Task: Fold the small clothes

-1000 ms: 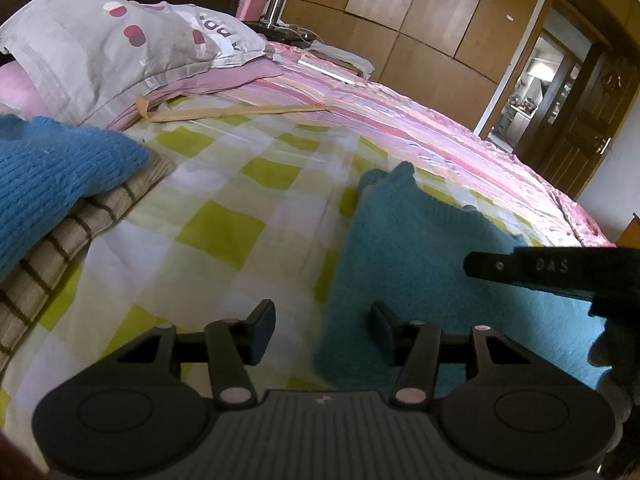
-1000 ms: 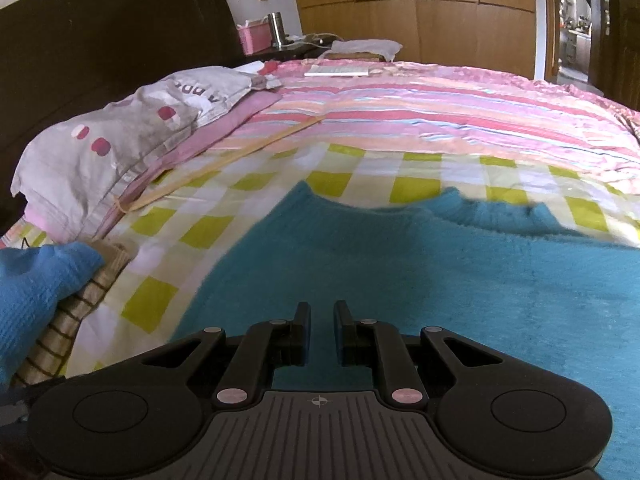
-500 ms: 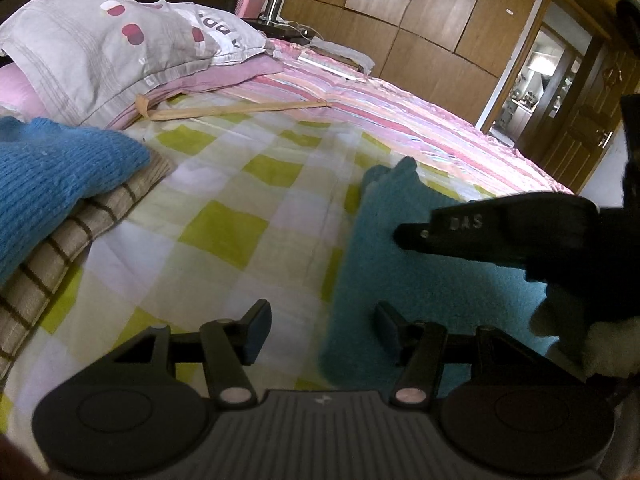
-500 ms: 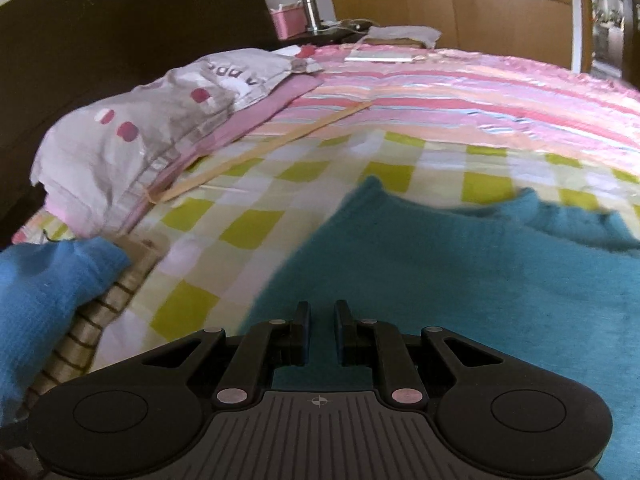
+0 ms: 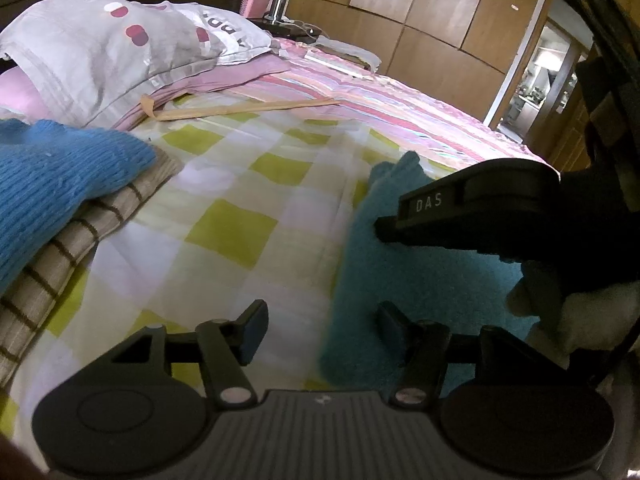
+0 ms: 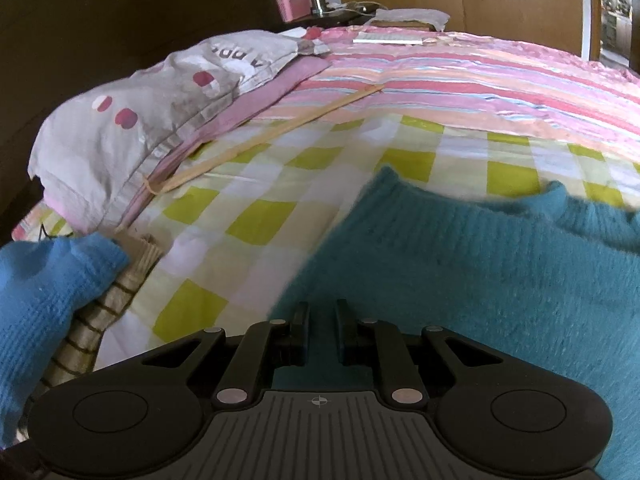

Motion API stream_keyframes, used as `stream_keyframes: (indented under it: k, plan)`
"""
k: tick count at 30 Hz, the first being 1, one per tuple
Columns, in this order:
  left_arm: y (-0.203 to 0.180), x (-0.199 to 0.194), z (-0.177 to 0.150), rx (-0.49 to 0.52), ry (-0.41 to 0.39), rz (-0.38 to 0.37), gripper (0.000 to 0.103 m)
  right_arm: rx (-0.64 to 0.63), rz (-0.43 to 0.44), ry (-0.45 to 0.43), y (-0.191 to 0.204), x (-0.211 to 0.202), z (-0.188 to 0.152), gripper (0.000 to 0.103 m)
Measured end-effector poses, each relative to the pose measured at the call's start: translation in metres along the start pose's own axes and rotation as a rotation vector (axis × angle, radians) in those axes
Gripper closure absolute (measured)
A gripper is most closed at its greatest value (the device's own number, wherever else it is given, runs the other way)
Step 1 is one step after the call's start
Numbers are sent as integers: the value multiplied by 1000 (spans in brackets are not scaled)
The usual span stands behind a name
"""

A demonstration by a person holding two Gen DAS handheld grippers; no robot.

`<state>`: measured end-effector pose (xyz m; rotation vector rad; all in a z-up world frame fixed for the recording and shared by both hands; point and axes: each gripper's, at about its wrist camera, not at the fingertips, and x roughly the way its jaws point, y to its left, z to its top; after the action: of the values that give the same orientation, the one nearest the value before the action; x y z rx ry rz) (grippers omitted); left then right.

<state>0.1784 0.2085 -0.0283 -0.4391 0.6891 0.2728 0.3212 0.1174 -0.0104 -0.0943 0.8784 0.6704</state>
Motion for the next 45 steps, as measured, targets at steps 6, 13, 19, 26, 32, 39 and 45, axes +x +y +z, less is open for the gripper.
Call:
stream_keyframes:
  k: [6,13,19,26,32,39,45]
  plan:
    - [6,-5,-1,-29,3,-14,36,30,1,13,-1,-9,11,81]
    - [13,-22,-8,-84,-2,-18,36,2,-42,29,9,-16,26,55]
    - [14,-20,-13,-111,30,-59,36,29,-95,73,17,0,37,47]
    - [15,-17,-12,-99,34,-71,36,-117,-251,163,44,39,45,41]
    - [13,-18,-13,-89,32,-77,36,-322,-392,219,66,72,38,35]
    - [10,-15,-13,-78,39,-83,35,-384,-403,219,64,74,35,45]
    - [3,-12,-15,-52,38,-87,28,-452,-402,207,62,67,32,64]
